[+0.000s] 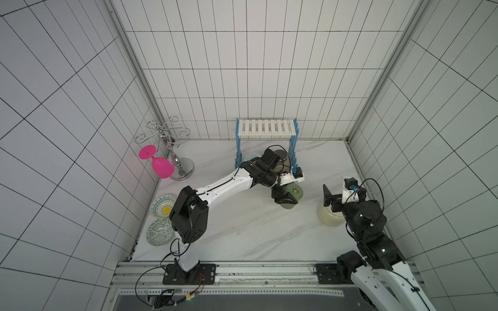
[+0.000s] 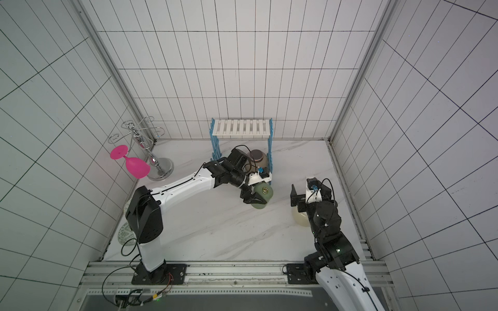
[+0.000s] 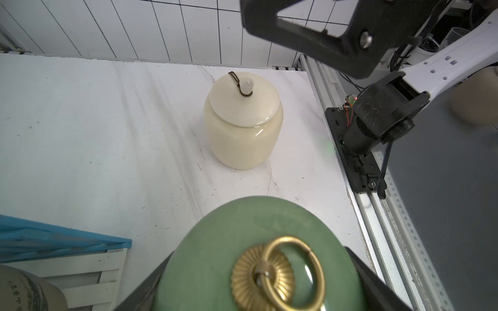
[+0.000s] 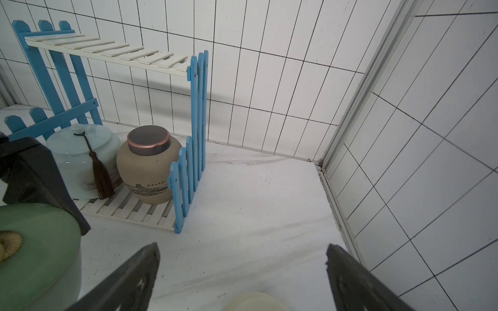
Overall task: Remove the tea canisters from the shelf
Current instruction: Place the tea canister at the center of the board.
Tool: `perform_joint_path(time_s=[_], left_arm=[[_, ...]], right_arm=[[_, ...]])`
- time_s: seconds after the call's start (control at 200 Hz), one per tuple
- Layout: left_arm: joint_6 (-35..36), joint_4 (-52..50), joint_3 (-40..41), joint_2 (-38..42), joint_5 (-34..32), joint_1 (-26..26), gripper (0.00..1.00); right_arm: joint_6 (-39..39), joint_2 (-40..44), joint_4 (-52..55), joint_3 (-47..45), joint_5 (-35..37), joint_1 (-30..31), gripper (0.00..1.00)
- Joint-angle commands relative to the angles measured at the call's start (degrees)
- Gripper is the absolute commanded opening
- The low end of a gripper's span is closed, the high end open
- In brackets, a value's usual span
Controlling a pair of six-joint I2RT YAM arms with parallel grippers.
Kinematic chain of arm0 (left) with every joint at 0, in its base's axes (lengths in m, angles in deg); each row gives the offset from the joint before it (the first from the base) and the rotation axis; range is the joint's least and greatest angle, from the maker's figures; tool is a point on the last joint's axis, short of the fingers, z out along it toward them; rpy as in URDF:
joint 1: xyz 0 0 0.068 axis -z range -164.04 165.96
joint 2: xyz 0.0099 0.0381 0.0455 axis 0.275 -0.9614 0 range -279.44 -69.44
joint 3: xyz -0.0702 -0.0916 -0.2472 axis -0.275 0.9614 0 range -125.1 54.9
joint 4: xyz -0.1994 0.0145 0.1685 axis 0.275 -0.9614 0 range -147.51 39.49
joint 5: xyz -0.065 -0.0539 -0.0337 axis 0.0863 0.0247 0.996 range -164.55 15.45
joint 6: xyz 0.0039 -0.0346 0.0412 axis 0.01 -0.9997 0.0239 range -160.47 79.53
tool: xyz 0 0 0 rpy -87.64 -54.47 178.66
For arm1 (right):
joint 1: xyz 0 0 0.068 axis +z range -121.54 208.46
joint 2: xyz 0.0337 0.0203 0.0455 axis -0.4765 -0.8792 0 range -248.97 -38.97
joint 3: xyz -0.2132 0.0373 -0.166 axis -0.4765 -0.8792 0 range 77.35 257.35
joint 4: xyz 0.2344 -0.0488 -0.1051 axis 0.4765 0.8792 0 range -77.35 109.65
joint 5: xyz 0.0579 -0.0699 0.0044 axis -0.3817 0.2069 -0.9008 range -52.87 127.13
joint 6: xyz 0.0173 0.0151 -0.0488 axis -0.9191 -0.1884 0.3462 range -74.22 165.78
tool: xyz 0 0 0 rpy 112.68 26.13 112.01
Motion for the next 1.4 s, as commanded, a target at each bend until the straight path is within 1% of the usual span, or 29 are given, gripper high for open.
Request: perform_joint_path(time_s=[0.0,0.195,0.465,0.84,1.014,1.224,1.394], left_arm=[[-2.59,9.95,1.72,0.98,-1.14,-0.19,0.4],[-7.78,21.2,6.36,-1.19,-2.46,-0.02,0.39],[-8.79,31.17,10.57,-3.91,-5.75,1.73,0.4],[-8.9,36.93,13.87,-7.18,-6.05,3.76,0.4],[-10.42,44.29,17.01,-8.36,-4.26,4.12,0.41],[-10.51,44.76,17.35,-9.5,-4.24,4.6,0.42],[-9.26,44.58,17.86,-10.27,-3.82,5.3,0.43]], right_arm=[[0.24,0.02,-1.0,-1.39,0.6,-0.9,0.99],[0.25,-0.32,-1.15,-1.43,0.38,-0.96,0.99],[0.25,-0.65,-1.16,-1.43,0.29,-1.02,0.99],[0.24,-0.42,-1.17,-1.47,0.38,-1.19,0.99],[0.24,-0.32,-1.2,-1.52,0.38,-1.19,0.99],[0.24,-0.29,-1.17,-1.52,0.38,-1.24,0.99],[0.24,-0.26,-1.19,-1.52,0.46,-1.35,0.99]])
